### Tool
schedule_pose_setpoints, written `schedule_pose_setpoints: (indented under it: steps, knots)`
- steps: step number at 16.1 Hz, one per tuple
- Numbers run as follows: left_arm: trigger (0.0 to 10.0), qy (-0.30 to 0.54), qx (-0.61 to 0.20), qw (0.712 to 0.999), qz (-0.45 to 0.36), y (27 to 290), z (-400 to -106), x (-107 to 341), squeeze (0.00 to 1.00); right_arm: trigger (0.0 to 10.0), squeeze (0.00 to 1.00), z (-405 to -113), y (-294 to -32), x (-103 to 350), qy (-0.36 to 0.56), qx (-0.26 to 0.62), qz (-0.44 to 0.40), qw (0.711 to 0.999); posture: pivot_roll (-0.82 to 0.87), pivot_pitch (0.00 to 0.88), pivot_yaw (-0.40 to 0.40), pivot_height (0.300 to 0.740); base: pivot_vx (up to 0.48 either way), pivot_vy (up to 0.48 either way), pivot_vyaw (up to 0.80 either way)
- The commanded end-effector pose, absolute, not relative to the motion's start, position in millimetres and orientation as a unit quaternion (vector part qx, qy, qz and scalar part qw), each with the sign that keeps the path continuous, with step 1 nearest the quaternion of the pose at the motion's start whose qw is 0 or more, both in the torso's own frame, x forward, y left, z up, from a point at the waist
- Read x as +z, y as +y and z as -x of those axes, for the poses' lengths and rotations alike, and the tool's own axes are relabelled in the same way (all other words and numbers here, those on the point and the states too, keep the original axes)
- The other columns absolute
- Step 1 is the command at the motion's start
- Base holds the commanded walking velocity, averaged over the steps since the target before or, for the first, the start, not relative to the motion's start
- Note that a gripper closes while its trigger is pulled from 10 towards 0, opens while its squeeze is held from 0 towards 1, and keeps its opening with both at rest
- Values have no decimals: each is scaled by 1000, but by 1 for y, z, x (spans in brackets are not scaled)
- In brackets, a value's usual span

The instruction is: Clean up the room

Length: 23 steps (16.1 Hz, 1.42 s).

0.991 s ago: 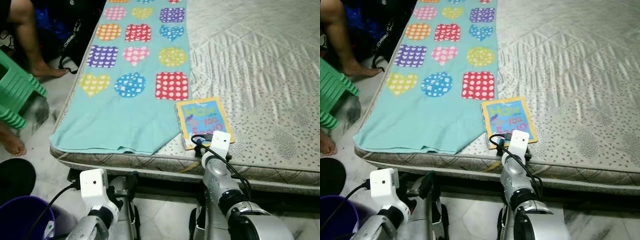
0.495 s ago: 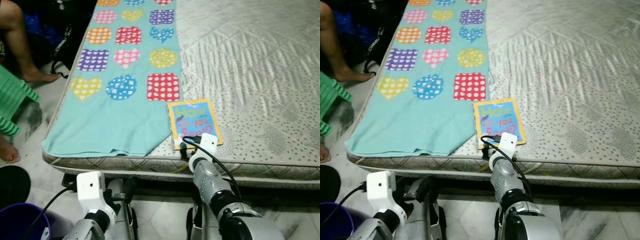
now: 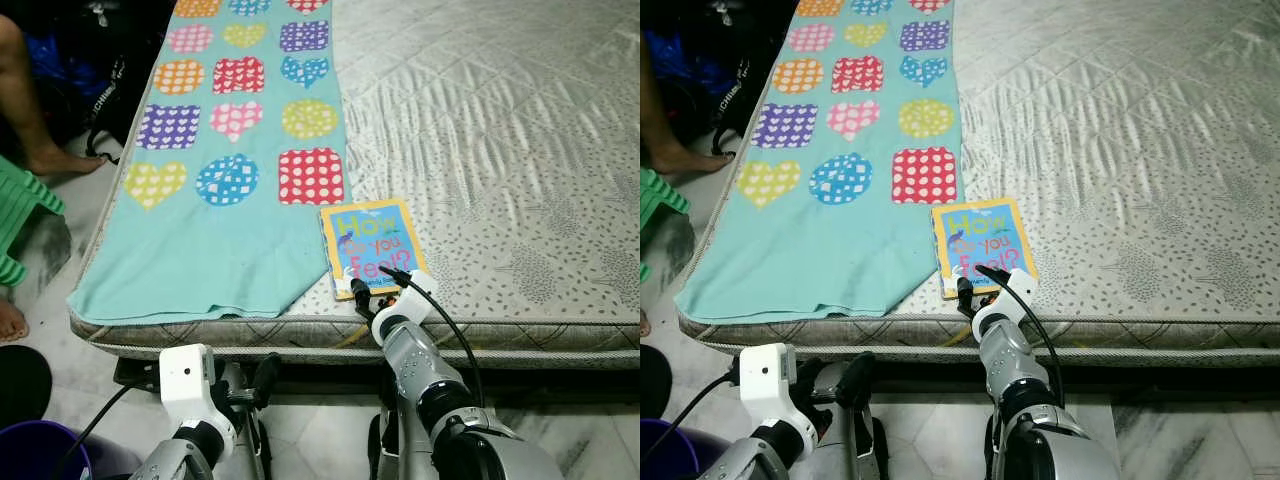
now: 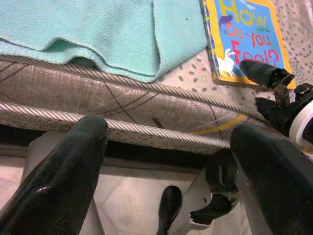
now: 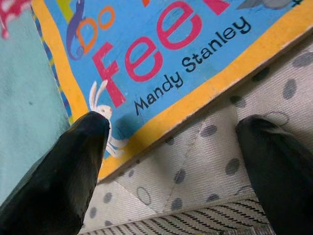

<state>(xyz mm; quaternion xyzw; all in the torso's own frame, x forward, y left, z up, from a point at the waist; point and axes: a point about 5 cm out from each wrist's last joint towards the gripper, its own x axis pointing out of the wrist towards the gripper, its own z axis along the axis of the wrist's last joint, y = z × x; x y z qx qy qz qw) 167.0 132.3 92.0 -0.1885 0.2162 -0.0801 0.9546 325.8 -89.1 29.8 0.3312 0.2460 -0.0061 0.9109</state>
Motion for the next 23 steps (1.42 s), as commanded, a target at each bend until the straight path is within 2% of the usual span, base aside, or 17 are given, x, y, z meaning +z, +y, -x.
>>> schedule_pose_setpoints:
  steps: [1, 10, 23]
  knots:
    - [10000, 226, -74, 954, 185, 136, -163, 90, 0, 10000, 0, -288, -30, 3, 349, 44, -389, 851, 198, 246, 69, 590, 0, 0, 0]
    - [10000, 231, -77, 951, 191, 134, -164, 91, 0, 10000, 0, -288, -5, 16, 314, 73, -490, 810, 199, 247, 70, 590, 0, 0, 0]
    - [10000, 231, -80, 951, 191, 132, -167, 90, 0, 10000, 0, -282, 38, 39, 293, 129, -563, 762, 196, 243, 72, 590, 0, 0, 0]
